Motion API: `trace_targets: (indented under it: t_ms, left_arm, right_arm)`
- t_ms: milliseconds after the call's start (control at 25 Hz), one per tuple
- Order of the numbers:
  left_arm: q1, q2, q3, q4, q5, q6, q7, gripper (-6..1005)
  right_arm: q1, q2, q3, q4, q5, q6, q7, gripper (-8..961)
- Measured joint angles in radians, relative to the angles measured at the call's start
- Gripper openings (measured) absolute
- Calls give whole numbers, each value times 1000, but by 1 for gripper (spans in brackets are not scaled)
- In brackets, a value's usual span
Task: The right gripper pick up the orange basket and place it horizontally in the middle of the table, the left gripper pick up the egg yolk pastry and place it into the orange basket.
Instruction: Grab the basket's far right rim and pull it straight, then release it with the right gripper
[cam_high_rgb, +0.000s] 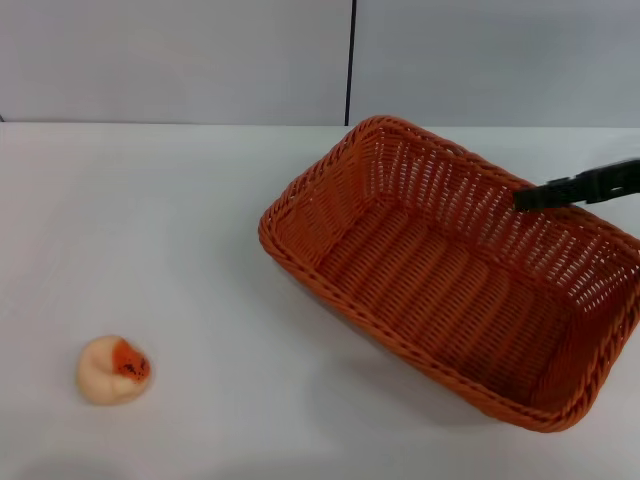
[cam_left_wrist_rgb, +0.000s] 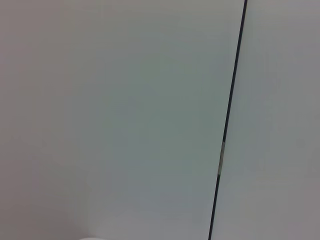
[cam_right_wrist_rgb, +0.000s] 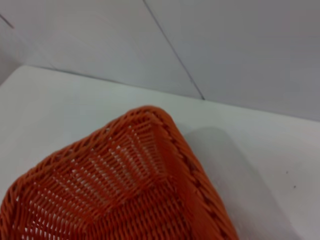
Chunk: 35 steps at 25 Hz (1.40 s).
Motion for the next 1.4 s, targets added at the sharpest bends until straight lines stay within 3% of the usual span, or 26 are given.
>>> trace_targets:
  t_ms: [280,760,840,1040,1400]
  left_arm:
    - [0,0,-2,1,-4,-4,4,830]
    - [1,0,-1,7,-6,-3,0,829]
    - [-2,0,-1,8,-6,-4,0,829]
    - [-3,0,-1,9,-6,-4,1,829]
    - [15,1,-2,13,-6,9,1,830]
  right_arm:
    - [21,12,-30,50,0,58,-19,771]
    - [25,14,-54,53,0,76,-20,723]
    - [25,16,-54,53,0,79,-20,500]
    - [27,20,-55,49,0,80,-21,255]
    - [45,30,-54,41,0,102,-90,200]
